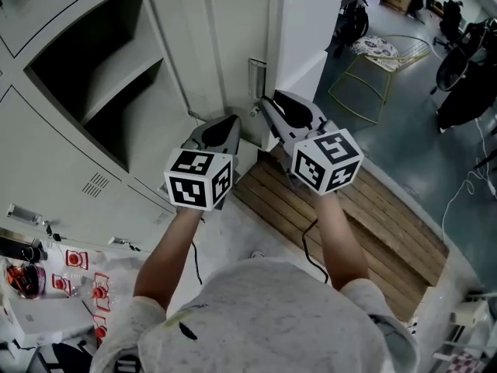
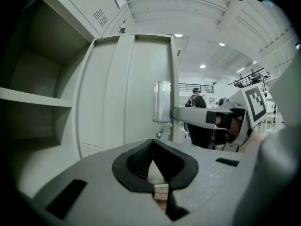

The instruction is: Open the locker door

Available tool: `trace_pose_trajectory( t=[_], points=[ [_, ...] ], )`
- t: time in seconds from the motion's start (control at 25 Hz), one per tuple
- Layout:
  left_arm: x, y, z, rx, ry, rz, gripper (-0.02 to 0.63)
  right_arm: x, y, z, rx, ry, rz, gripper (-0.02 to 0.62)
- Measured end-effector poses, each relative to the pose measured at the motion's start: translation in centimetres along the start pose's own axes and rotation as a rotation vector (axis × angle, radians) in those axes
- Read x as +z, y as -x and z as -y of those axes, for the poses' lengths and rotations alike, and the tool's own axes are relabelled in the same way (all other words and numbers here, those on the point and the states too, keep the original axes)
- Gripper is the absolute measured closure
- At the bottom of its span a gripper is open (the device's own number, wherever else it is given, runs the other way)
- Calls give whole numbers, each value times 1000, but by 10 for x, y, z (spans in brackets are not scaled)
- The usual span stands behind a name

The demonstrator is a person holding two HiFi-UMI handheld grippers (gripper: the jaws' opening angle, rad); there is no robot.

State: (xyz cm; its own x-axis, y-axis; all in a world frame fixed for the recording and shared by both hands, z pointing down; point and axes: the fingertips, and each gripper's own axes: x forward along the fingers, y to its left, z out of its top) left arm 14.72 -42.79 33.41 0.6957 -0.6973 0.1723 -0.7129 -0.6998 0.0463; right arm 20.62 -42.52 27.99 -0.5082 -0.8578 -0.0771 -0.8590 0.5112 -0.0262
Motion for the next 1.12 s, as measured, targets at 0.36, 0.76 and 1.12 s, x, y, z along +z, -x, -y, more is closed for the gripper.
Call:
trace_pose_trajectory(
  t=[0.36, 0.76, 1.12],
  points=[
    [-3, -15, -2, 58, 7, -3, 600, 1, -5, 21, 44, -11, 23, 511],
    [-1, -19, 2, 83, 9, 5, 600, 0, -11, 38, 52, -21, 22, 509],
    [-1, -24, 2, 84, 11, -6, 600, 0, -16, 50, 28, -29, 35, 508]
  ],
)
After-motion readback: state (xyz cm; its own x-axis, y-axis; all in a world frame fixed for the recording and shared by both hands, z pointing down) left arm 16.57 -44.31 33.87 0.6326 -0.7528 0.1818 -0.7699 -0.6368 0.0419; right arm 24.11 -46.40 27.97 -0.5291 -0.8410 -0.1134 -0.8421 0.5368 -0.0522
